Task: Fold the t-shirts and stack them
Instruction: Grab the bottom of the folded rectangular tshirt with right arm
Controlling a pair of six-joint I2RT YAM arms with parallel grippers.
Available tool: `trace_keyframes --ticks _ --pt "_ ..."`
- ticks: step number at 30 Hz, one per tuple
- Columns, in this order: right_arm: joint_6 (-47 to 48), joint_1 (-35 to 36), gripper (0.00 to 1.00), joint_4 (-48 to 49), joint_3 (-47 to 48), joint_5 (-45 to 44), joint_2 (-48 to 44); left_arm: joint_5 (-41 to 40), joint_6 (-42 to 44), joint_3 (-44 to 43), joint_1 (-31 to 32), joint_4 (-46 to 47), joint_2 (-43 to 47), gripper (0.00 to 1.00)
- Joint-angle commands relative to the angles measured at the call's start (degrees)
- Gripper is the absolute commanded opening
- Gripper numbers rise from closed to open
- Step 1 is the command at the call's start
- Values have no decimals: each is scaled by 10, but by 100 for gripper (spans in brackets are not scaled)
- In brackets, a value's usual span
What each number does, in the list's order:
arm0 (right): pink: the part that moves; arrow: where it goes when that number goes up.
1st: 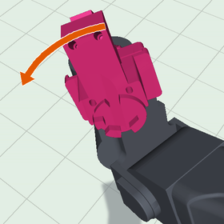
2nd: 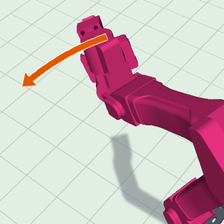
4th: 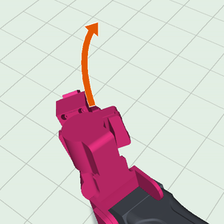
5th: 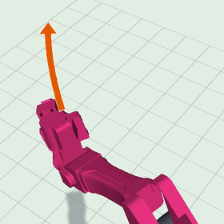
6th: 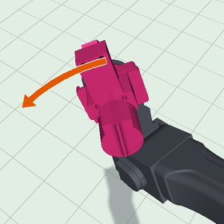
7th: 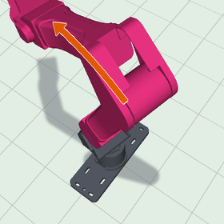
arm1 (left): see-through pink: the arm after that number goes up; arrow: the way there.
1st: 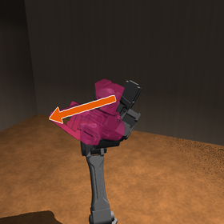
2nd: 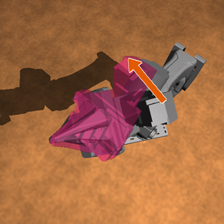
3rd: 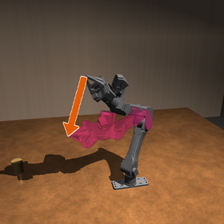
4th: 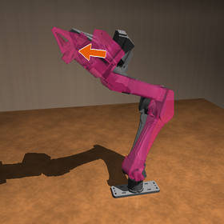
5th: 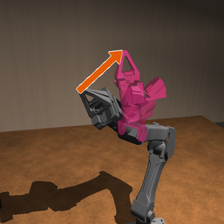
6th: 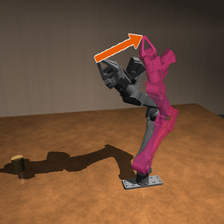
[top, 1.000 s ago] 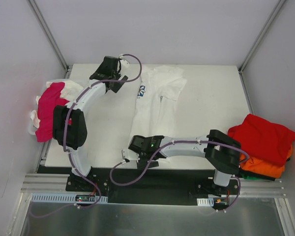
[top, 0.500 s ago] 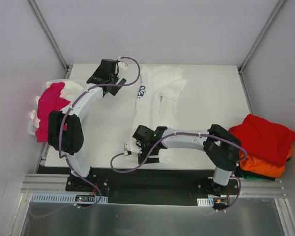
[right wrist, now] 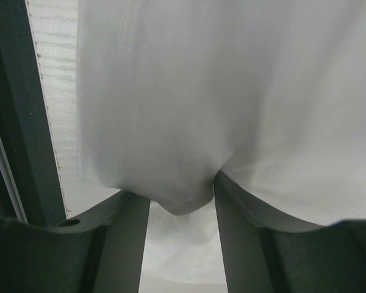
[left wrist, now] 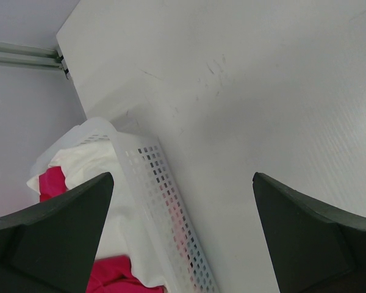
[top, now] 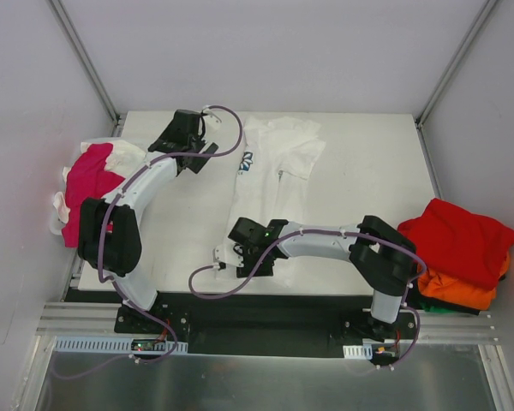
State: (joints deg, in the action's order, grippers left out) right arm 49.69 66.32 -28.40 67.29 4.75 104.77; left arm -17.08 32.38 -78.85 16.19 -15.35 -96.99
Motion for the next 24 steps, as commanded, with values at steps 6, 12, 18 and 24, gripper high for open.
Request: trace_keyframes --ticks 6,12,18,24 --pt "-21 35 30 -15 -10 57 21 -16 2 14 4 18 37 99" --pt "-25 48 1 -40 -14 69 14 -23 2 19 5 19 39 99" --pt "-28 66 1 -79 -19 81 -15 -23 -2 26 5 19 40 99" --pt "-32 92 1 -130 6 79 -52 -22 -9 33 5 19 41 100"
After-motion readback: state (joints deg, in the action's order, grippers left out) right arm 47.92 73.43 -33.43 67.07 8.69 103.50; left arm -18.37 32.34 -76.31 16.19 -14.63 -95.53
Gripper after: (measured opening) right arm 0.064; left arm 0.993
